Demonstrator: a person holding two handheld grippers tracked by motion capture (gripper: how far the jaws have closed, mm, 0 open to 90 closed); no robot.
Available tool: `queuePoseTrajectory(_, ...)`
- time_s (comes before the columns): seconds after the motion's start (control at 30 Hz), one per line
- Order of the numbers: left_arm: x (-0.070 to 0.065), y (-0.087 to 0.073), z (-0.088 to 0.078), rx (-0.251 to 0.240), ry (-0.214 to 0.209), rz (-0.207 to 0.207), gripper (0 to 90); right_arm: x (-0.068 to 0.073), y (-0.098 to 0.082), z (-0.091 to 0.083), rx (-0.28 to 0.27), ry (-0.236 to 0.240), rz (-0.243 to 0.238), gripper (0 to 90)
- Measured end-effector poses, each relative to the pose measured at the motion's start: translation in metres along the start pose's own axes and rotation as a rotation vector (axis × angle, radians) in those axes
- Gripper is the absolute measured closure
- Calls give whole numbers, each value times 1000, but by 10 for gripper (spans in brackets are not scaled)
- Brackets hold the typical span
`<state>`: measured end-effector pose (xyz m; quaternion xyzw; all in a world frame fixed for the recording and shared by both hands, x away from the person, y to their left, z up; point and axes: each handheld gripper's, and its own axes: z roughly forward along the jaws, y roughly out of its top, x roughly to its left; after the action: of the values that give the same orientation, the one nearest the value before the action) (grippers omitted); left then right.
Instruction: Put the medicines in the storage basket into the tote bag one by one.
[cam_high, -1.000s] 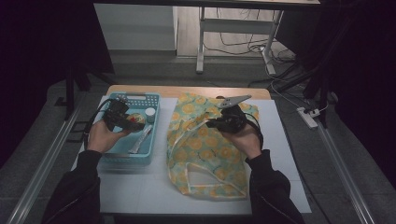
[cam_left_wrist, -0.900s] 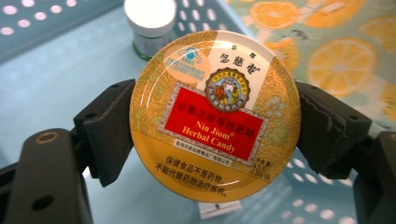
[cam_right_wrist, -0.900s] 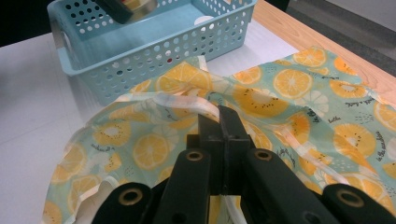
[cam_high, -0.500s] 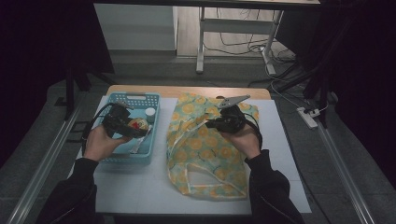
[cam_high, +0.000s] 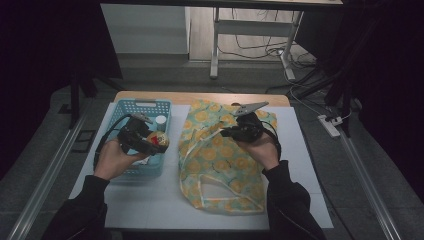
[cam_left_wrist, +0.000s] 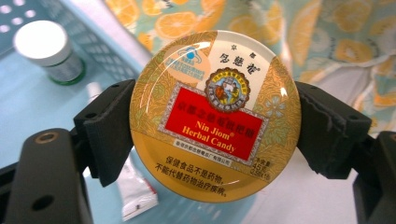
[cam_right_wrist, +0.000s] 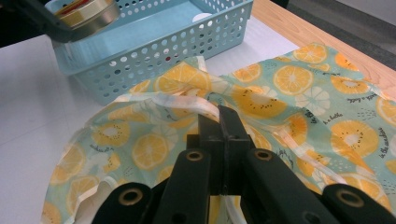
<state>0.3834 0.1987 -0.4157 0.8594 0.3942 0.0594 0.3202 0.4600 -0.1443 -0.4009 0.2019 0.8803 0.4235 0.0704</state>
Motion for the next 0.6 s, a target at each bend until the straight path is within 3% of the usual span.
queuePoseTrajectory(0.37, -31, 10, 13, -1, -68, 71, 206, -1, -2, 3, 7, -1, 4, 899)
queuePoseTrajectory(0.6, -48, 18, 22, 6, -91, 115, 206, -3, -3, 5, 12, -2, 8, 899)
